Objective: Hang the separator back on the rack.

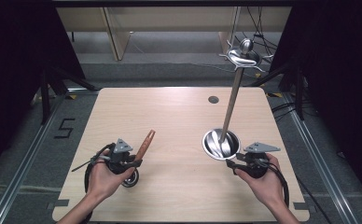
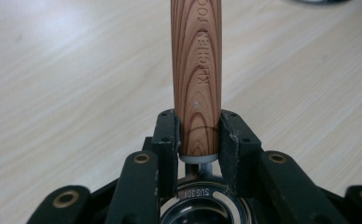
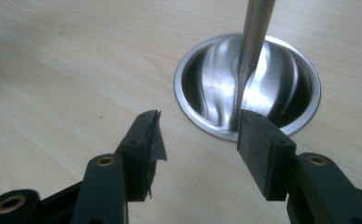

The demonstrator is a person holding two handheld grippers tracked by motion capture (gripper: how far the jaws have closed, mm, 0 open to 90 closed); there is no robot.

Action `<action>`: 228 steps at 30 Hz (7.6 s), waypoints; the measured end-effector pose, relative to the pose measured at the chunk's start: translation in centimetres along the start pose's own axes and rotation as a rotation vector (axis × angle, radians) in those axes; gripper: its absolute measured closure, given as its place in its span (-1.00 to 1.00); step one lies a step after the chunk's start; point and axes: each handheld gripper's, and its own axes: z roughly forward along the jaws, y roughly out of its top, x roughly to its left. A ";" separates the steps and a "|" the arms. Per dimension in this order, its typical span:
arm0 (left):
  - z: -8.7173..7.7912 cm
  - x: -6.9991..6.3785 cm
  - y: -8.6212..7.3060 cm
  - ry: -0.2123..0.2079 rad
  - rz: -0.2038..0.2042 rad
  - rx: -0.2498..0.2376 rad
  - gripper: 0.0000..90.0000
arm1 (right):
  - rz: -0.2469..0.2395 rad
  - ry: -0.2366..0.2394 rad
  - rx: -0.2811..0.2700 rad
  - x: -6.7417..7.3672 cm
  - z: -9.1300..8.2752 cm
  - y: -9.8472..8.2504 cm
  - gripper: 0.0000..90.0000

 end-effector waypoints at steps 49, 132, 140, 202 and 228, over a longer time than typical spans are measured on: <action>0.4 -8.9 8.3 -0.055 0.143 -0.622 0.53 | -0.054 0.312 -0.548 7.6 -2.7 8.0 0.22; -1.9 0.5 -2.4 0.007 -0.039 -0.414 -0.08 | -0.209 0.313 -0.496 4.1 -5.9 12.0 0.64; -2.0 0.8 -2.4 0.012 -0.012 -0.407 -0.09 | -0.201 0.312 -0.506 3.9 -6.7 13.2 0.64; -1.9 0.8 -2.2 0.021 -0.007 -0.414 -0.09 | -0.135 0.253 -0.548 2.8 -8.6 16.5 0.64; -1.9 0.8 -2.2 0.024 -0.007 -0.414 -0.09 | -0.089 0.261 -0.514 2.0 -8.7 17.3 0.64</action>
